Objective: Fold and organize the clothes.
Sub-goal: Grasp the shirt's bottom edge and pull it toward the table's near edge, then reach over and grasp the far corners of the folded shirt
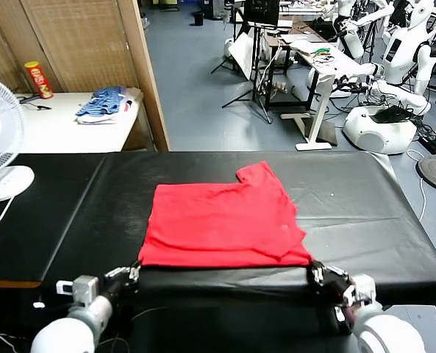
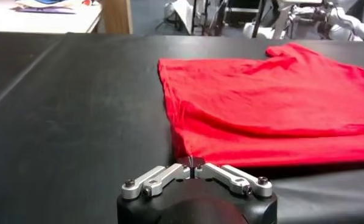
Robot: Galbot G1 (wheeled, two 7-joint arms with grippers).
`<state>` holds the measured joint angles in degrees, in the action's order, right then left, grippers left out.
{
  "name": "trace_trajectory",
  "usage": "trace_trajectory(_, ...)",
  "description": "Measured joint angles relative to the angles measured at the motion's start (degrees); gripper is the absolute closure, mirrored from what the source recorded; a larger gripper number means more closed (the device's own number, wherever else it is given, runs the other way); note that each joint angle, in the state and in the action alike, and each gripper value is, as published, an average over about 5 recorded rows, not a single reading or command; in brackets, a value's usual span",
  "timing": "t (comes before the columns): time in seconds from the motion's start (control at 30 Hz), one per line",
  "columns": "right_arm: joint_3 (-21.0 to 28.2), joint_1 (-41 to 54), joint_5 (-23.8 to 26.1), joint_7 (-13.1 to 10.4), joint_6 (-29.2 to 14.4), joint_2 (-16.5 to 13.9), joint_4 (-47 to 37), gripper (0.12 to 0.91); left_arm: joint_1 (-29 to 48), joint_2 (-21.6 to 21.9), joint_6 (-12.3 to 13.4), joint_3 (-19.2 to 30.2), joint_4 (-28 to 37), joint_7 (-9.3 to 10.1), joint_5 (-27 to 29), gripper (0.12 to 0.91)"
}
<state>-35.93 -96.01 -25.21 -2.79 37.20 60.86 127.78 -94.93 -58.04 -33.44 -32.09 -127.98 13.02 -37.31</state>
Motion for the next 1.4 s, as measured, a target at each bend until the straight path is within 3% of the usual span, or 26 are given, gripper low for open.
trace_trajectory(0.23,-2.02,-0.43,-2.59,-0.63,0.82,-0.77,3.9,0.268,-2.09,-0.88,-5.23,-2.27,-5.02,2.87,-2.11,0.443)
trace_trajectory(0.33,-2.59,2.05,-4.24,-1.13,-0.7,-1.53,3.8,0.233,-1.51,-0.81,-6.02,-3.31,-7.27,3.81,-3.82,0.302)
trace_trajectory(0.43,-1.73,7.63,-5.75,-1.26,-2.44,-2.69,0.82,0.229,0.79,0.18,-5.9,-3.88,-7.75,3.79,-6.51,0.242)
trace_trajectory(0.63,4.67,24.7,-7.13,-1.09,-5.77,-3.22,-11.24,0.227,13.12,2.9,-6.28,-1.03,-1.29,4.0,-12.37,0.232)
trace_trajectory(0.9,16.38,45.86,-3.73,-0.33,-9.73,0.37,-32.44,0.227,34.81,2.63,-7.17,7.49,15.62,3.73,-14.35,0.232)
trace_trajectory(1.17,24.49,60.29,-1.56,0.66,-8.82,5.49,-50.74,0.227,50.07,-0.34,-7.42,15.02,32.23,0.79,-11.37,0.232)
trace_trajectory(1.4,27.24,67.85,-1.15,2.46,-7.01,9.81,-60.92,0.227,55.62,-2.61,-8.43,17.85,42.56,-1.26,-11.6,0.232)
